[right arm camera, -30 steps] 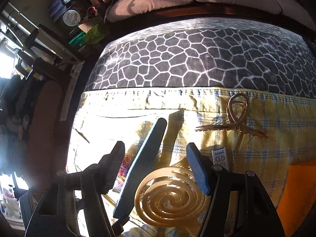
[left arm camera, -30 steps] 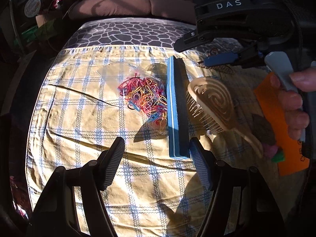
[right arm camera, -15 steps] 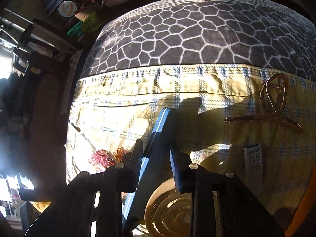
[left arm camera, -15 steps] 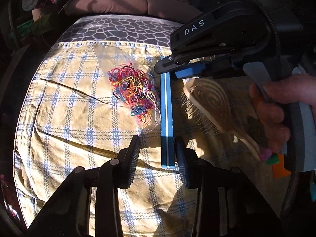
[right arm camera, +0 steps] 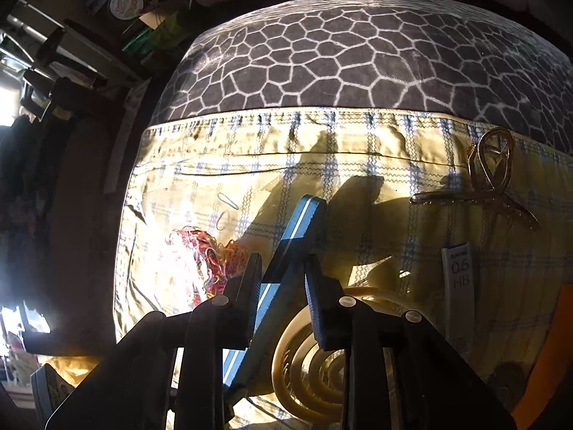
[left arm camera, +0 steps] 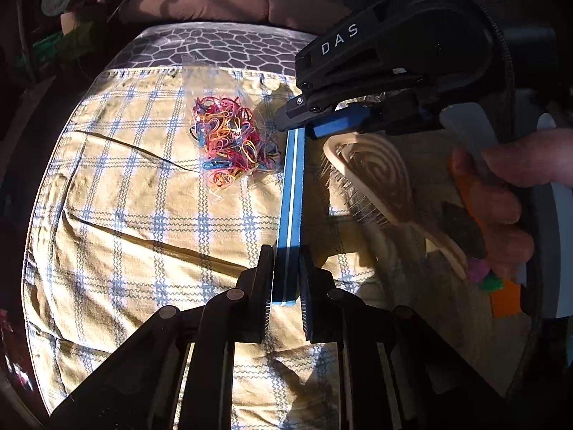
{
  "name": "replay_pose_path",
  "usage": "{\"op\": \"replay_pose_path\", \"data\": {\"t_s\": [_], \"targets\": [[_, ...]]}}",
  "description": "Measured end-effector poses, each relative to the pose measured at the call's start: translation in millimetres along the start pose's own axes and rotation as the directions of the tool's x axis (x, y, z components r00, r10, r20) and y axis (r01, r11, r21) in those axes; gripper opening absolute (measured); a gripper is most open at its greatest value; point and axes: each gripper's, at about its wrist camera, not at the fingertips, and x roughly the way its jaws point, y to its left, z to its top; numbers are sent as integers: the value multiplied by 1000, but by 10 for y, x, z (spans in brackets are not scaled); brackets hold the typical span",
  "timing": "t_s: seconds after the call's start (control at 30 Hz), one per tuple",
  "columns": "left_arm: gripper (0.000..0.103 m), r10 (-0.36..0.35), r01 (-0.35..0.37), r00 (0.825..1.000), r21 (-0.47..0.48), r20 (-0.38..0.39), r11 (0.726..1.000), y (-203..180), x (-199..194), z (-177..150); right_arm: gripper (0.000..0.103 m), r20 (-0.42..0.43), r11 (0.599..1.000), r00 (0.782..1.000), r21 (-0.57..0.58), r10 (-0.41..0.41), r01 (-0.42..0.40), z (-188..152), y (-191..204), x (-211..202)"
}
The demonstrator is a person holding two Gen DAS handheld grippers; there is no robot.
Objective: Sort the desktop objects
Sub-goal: 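Close the right tool on the dark blue comb, then carry the blue comb into the orange box and open the right tool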
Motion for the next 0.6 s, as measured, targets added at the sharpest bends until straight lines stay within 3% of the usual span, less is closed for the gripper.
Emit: {"op": "replay_pose_path", "data": {"t_s": [0.17,0.23,0.6], "targets": [[13,11,-11,1000,10,-1,1000,-23,42,0,32,-10,998,999,-33,-44,44,-17,92,73],[12,5,-5,1000,6,10,1000,-19,10,1,25,-7,997,998,-49,-55,55,-29,124,81],[12,4,-5,998,10,63,1000,-233,-423,-37,25,48,998,999,-54,-12,15,-185,191,-366]]}}
